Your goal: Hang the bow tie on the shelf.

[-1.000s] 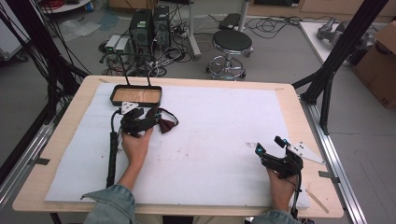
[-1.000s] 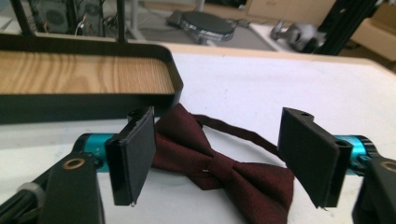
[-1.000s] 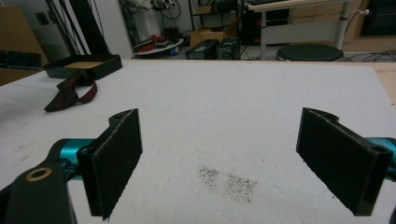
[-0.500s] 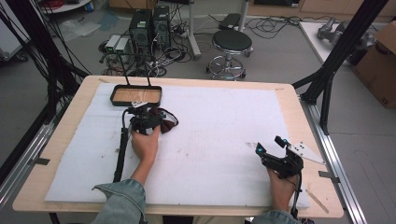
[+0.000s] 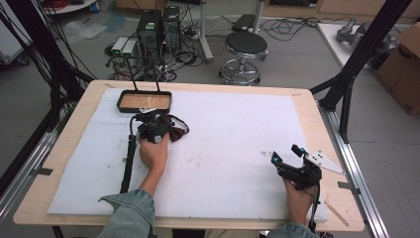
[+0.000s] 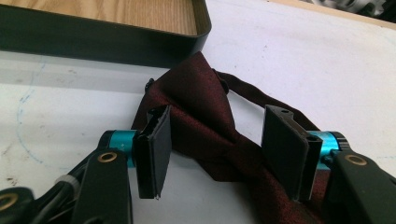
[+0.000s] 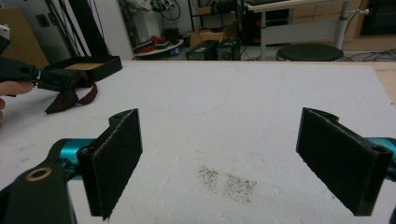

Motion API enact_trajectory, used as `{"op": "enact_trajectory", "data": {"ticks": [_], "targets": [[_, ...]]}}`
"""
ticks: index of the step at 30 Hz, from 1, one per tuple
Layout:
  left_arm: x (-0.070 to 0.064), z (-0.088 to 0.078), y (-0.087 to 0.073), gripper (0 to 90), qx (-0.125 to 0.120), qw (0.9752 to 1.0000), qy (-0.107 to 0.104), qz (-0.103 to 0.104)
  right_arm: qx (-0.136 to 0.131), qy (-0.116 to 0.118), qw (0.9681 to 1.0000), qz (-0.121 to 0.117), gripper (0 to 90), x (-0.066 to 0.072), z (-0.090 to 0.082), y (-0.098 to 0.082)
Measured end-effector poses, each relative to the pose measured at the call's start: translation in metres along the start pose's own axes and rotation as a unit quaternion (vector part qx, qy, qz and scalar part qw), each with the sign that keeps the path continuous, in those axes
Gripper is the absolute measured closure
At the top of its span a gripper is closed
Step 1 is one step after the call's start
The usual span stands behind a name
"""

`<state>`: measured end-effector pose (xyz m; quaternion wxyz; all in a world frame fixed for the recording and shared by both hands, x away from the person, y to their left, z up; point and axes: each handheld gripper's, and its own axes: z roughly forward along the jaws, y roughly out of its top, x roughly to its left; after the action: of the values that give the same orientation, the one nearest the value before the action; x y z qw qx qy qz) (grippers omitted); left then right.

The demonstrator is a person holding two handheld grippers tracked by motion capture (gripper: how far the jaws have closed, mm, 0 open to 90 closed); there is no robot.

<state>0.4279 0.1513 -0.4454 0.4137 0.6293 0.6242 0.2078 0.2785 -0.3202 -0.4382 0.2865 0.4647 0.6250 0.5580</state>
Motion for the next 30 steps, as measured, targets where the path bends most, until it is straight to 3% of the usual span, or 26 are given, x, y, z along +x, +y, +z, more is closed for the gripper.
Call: {"op": "enact_trajectory", "data": {"ticks": [9, 15, 18, 24, 30], "targets": [[0.000, 0.002, 0.001, 48.9, 0.010, 0.9999, 0.000, -0.005, -0.001, -0.001, 1.0000, 0.002, 13.4, 0.000, 0.000, 0.000], [-0.001, 0.001, 0.000, 59.3, 0.008, 1.0000, -0.001, 0.005, 0.001, -0.002, 1.0000, 0.007, 13.4, 0.000, 0.000, 0.000], [-0.001, 0.001, 0.000, 68.9, 0.004, 0.9998, -0.003, 0.017, 0.001, -0.001, 1.0000, 0.006, 13.4, 0.000, 0.000, 0.000], [-0.001, -0.006, 0.003, 75.4, 0.000, 0.9992, -0.026, 0.029, 0.001, -0.001, 1.0000, 0.006, 13.4, -0.001, 0.000, 0.000], [0.000, -0.019, 0.011, 76.7, -0.017, 0.9972, -0.063, 0.038, 0.001, -0.001, 1.0000, 0.007, 13.4, -0.001, -0.001, 0.000]]}}
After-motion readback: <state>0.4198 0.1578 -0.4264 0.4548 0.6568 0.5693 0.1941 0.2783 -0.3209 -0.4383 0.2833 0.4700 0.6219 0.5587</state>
